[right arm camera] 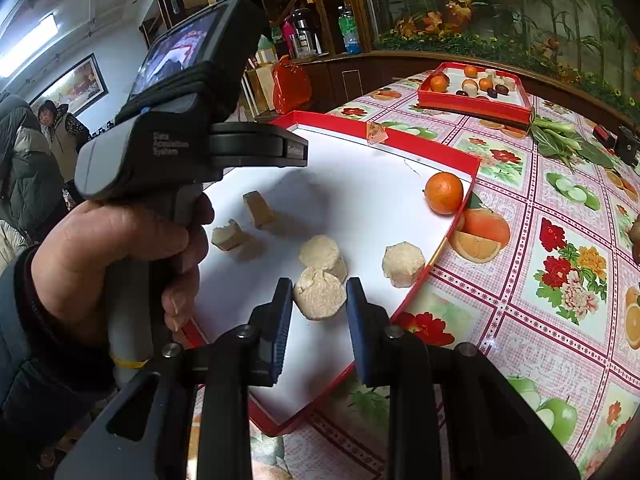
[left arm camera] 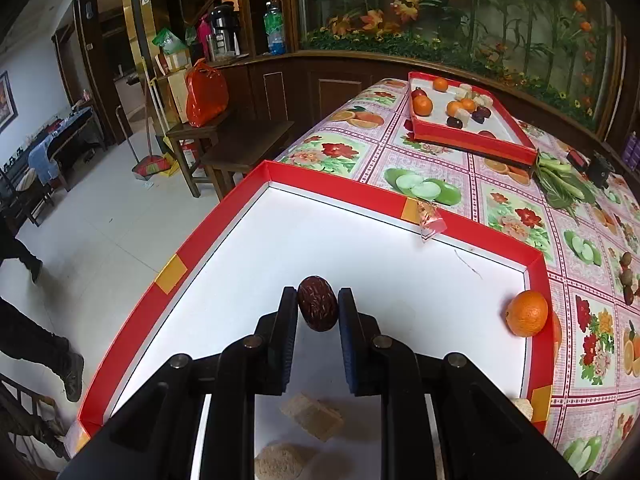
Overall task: Organize fruits
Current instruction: 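Open the right tool to drop the cake while the left tool releases the date, then move both open tools back toward the fruit pile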
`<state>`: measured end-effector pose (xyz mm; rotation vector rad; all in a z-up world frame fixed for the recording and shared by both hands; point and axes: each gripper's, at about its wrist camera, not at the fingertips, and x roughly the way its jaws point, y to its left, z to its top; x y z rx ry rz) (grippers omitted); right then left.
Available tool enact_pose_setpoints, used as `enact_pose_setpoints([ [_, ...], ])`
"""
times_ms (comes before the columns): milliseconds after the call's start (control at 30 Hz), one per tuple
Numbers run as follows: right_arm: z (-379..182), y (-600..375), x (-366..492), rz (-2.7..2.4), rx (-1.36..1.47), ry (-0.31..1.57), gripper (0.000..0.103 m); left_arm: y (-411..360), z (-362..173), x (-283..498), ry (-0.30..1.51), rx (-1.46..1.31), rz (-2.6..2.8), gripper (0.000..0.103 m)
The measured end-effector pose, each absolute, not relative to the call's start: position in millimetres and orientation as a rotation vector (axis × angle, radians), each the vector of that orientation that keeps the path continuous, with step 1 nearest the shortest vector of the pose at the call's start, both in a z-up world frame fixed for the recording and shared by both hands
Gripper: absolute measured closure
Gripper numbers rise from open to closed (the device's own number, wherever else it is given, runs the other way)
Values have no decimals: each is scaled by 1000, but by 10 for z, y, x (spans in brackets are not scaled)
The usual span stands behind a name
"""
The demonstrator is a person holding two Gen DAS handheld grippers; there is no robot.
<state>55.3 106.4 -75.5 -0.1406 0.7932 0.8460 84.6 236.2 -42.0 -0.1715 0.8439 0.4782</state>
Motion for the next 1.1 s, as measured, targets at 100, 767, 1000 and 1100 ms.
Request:
enact_pose_setpoints([
  [100,-760,1077,553,846,-144,796,73,2373,-424,849,843,-173,483,84],
  [767,-325,265,350,733,-56,656,16,2112,127,353,652,-221,506,15],
  [1000,-337,-940,669,464,10,648,16,1321,220,425,627,-165,343,15],
  [1100,-350,-1463,992,330,41,653,16,940,150,594,649,-124,260,15],
])
